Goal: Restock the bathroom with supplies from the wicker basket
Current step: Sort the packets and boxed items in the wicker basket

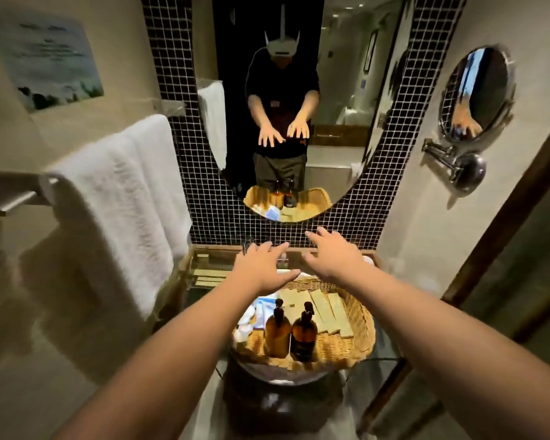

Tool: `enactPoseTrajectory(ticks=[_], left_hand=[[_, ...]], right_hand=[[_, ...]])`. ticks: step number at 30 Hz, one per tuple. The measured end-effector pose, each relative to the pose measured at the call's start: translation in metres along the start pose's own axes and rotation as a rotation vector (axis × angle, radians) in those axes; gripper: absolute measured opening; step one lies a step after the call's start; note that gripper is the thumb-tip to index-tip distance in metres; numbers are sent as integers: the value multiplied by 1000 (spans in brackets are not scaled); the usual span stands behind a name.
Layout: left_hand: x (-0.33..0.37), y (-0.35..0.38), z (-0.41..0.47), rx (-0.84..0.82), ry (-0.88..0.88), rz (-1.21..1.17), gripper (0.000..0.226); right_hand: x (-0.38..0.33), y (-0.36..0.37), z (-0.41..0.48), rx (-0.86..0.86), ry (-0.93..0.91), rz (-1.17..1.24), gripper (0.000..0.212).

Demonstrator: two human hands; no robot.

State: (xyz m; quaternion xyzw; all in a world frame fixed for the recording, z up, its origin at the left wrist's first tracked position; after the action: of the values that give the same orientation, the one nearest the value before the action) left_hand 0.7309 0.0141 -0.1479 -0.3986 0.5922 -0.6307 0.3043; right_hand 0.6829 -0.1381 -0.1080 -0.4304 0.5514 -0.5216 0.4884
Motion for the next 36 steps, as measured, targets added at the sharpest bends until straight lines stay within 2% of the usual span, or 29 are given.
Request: enactPoseTrajectory(ticks=[9, 17, 19, 22, 25, 29, 36], left_hand=[[-13, 101, 79, -190, 34, 69, 88], [-50, 149, 131, -240, -84, -80, 63], [-59, 168, 137, -328, -88, -68, 61], [-68, 203, 142, -500, -20, 70, 56], [-70, 230, 150, -576, 71, 107, 57], [-59, 253, 167, -584, 215, 144, 62], [-38, 285, 176, -590, 314, 85, 77]], right_hand=[[50, 108, 98, -190, -41, 25, 64], [63, 191, 169, -338, -177, -2, 61], [67, 213, 175, -394, -188, -8, 60], [68, 244, 174, -478, -187, 22, 62], [68, 270, 170, -546, -182, 52, 72], [70, 296, 165, -626, -148, 72, 88], [76, 334, 144, -734, -63, 72, 94]])
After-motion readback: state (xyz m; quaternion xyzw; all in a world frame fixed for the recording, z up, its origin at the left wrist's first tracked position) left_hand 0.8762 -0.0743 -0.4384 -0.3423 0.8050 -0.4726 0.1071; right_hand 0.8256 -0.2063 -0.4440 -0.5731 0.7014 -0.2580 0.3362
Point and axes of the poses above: each hand's wrist, its own z-axis towards the middle knuckle, its own y-axis out of the palm, x = y × z, the point moved 7 cm from there along z, towards the middle knuckle, and after that the axes turned 1 degree about -y, right-handed, at the moved point
